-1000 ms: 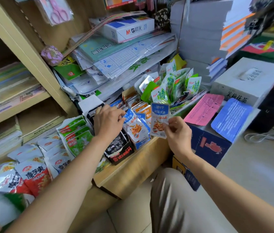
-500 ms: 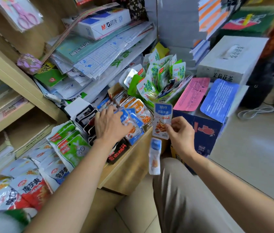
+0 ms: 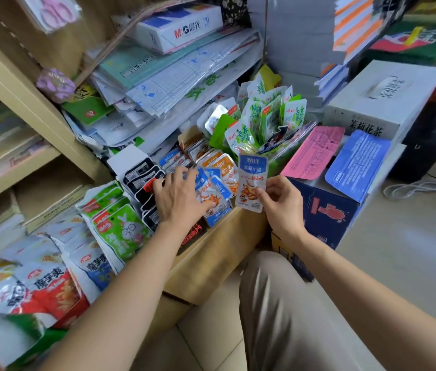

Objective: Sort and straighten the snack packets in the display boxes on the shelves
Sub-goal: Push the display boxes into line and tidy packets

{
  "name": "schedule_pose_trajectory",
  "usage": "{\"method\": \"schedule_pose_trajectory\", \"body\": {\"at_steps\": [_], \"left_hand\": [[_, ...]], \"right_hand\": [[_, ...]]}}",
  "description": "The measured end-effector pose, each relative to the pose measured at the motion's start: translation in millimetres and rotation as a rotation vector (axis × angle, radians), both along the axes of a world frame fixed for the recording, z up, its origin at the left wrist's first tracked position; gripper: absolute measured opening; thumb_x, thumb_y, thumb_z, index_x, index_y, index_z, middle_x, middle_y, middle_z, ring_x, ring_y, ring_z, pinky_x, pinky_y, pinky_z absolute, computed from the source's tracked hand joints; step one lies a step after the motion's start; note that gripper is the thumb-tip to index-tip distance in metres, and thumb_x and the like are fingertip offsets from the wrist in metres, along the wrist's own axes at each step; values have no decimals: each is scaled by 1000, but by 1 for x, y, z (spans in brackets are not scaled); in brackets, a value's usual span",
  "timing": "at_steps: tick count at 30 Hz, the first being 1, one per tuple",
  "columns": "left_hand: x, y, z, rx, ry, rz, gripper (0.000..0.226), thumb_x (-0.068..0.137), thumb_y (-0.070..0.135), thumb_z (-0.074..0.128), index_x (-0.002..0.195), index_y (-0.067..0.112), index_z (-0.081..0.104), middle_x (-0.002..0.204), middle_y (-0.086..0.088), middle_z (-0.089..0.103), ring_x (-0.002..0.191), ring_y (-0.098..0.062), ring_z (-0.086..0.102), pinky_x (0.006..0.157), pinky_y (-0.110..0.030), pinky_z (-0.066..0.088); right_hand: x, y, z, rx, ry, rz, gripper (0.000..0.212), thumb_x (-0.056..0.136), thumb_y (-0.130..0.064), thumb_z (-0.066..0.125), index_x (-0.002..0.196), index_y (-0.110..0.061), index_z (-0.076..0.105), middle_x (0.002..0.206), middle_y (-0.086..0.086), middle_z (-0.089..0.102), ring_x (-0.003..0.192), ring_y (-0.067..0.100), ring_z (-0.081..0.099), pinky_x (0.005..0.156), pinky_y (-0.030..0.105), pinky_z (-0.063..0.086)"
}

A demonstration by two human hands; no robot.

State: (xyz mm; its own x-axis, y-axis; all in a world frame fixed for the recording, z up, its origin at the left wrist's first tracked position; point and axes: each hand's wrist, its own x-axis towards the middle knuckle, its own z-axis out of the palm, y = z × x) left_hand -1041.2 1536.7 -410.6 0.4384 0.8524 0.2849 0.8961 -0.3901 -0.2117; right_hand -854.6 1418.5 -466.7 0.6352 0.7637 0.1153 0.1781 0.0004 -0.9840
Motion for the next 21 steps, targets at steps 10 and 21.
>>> {"method": "schedule_pose_trajectory", "body": {"at_steps": [10,21], "left_hand": [[4,11,2,-20,-95,60,72,62,65,83,117,31,52,119,6,60,107,-16,56,85,-39,35],[-26,13,14,-202,-541,-162,54,92,28,65,145,23,52,150,2,51,137,-16,46,116,-40,30]], "right_hand": [[1,25,9,12,-59,128,17,90,-15,73,103,-16,61,98,-4,74,89,1,71,73,27,62],[-30,66,11,11,-384,254,12,88,-16,75,97,-15,68,87,-4,72,73,4,65,64,16,55]]}}
